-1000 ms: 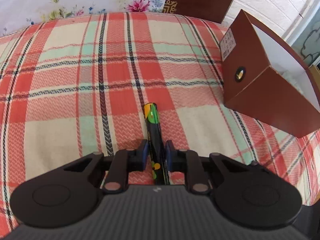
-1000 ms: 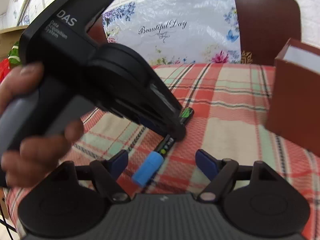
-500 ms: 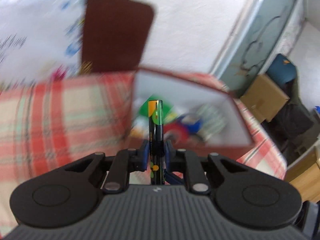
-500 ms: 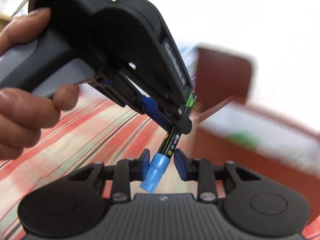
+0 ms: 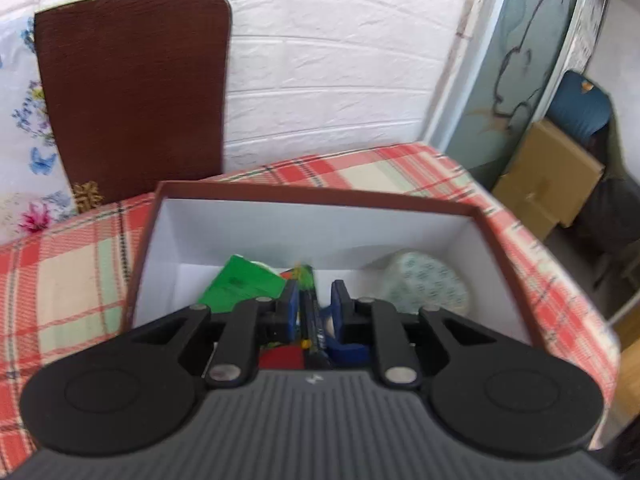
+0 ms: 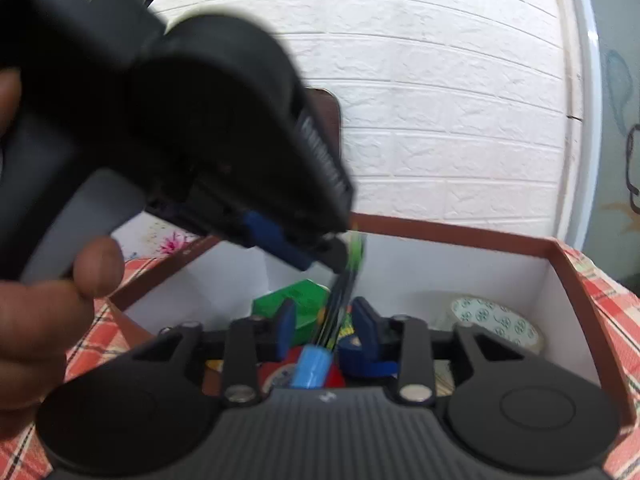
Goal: Organize objects
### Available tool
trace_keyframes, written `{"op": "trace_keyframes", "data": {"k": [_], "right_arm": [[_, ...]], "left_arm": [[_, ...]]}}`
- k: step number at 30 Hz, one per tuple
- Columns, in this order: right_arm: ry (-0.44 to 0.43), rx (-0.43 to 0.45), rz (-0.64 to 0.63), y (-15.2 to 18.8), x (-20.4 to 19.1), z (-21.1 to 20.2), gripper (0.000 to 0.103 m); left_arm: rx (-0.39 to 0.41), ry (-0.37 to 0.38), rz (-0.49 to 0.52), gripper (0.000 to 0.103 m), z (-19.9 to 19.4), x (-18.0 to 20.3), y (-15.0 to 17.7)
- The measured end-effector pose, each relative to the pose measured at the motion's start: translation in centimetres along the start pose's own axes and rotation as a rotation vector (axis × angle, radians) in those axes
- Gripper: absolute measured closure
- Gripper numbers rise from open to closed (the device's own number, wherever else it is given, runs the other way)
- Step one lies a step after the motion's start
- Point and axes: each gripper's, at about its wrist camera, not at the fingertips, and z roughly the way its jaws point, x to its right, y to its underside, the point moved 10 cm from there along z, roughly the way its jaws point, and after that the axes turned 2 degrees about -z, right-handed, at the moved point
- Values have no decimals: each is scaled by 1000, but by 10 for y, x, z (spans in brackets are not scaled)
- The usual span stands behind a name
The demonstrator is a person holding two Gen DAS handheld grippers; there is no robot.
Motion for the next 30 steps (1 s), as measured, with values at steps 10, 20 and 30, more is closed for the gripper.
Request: {"op": "trace_keyframes", "data": {"k": [10, 20, 30], "right_arm": [[10, 97, 168, 7, 17, -74, 56], [-4, 48, 253, 28, 26, -129, 49], [-62, -13, 316, 32, 8, -142, 39]], "left_arm": [[49, -152, 82, 66, -65, -20, 39], [65, -269, 40, 52, -113, -51, 90], [32, -381, -28, 29, -132, -83, 133]]}}
